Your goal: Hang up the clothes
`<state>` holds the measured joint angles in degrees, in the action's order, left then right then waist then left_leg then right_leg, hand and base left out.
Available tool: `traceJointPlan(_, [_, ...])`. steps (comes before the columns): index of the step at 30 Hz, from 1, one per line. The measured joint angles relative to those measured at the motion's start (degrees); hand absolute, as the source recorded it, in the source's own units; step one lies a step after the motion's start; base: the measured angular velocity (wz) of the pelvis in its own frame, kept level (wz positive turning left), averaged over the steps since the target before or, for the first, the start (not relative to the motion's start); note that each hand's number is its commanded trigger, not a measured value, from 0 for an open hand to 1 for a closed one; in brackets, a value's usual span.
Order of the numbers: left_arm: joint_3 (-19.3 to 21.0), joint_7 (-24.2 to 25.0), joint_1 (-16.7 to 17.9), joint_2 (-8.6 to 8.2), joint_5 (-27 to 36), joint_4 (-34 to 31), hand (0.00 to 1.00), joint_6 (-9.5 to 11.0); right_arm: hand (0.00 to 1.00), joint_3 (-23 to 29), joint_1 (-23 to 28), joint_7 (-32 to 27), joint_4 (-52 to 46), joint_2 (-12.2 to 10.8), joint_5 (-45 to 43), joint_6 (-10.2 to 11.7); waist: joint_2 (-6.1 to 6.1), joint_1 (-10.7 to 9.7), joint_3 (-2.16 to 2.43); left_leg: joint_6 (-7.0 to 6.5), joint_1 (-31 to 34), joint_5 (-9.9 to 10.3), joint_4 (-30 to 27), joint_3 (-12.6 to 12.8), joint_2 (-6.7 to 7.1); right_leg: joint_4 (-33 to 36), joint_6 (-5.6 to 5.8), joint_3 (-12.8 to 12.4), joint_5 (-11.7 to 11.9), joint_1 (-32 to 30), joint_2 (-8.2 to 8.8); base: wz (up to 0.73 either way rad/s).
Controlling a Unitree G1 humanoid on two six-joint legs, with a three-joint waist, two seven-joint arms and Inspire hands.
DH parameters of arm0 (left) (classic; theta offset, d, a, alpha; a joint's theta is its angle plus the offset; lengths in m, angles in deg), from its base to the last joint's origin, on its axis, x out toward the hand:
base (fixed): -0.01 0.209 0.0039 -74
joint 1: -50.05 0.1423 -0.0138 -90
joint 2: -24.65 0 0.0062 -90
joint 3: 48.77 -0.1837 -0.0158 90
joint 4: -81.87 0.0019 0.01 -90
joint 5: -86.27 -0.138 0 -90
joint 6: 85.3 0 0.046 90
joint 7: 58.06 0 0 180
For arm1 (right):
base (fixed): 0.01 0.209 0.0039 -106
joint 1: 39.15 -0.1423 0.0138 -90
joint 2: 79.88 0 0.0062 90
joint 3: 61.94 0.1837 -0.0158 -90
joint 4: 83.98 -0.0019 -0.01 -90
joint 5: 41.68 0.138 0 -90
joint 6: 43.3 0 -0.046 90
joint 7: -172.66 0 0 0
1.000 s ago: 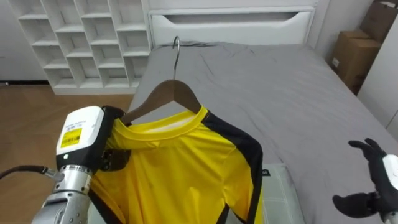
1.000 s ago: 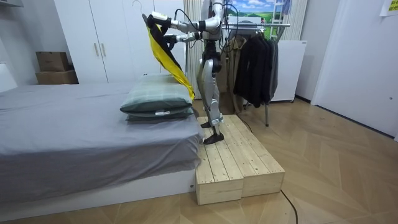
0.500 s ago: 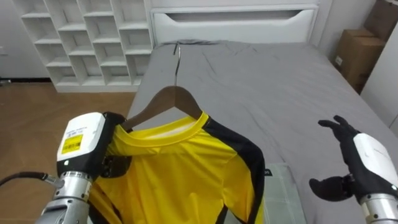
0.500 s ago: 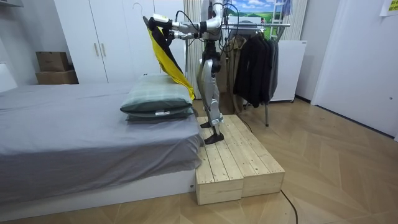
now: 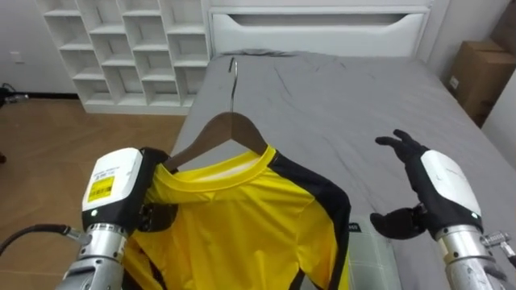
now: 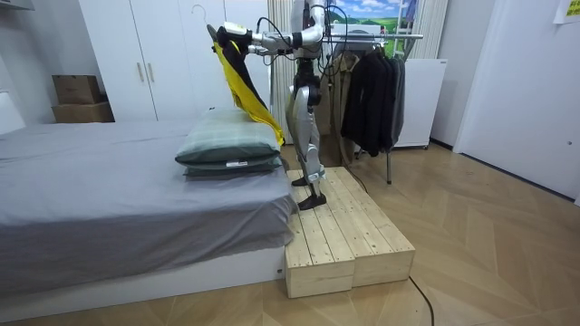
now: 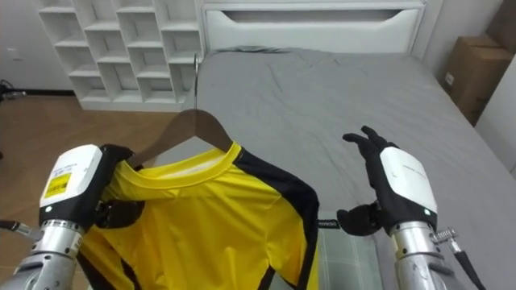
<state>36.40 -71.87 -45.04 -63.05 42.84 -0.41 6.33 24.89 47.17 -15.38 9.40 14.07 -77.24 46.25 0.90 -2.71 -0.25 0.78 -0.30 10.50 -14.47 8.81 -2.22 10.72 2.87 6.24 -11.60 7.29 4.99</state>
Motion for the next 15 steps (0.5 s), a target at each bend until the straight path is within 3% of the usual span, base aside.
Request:
traceJointPlan(6, [0.0, 1.7, 0.0, -0.01, -0.1, -0.3, 1.0, 0.0, 0.0, -0.1, -0.1, 0.7, 0.1, -1.5, -0.9, 0.3, 0.28, 0.4, -0.05, 0.0, 0.0, 0.0, -0.1, -0.1, -0.02, -0.1, 0.0, 0.3, 0.0, -0.1, 0.01, 0.01])
traceJointPlan(10, [-0.4, 2.2, 0.0, -1.85, -0.1, -1.5, 1.0, 0.0, 0.0, -0.1, -0.4, 2.0, 0.6, -2.3, 0.2, 0.3, 0.29, 1.4, -0.11, 0.0, 0.0, 0.0, 0.0, -0.1, -0.02, -0.1, 0.0, 0.3, 0.0, -0.1, 0.01, 0.0])
traceJointPlan(15, [-0.6, 2.2, 0.0, -2.35, -0.1, -1.5, 1.0, 0.0, 0.0, -0.2, -2.4, 2.8, 1.1, -4.0, 0.7, 0.3, 0.58, 1.7, -0.48, 0.0, 0.0, 0.0, 0.0, -0.1, -0.02, -0.1, 0.0, 0.4, 0.0, -0.1, 0.01, 0.0])
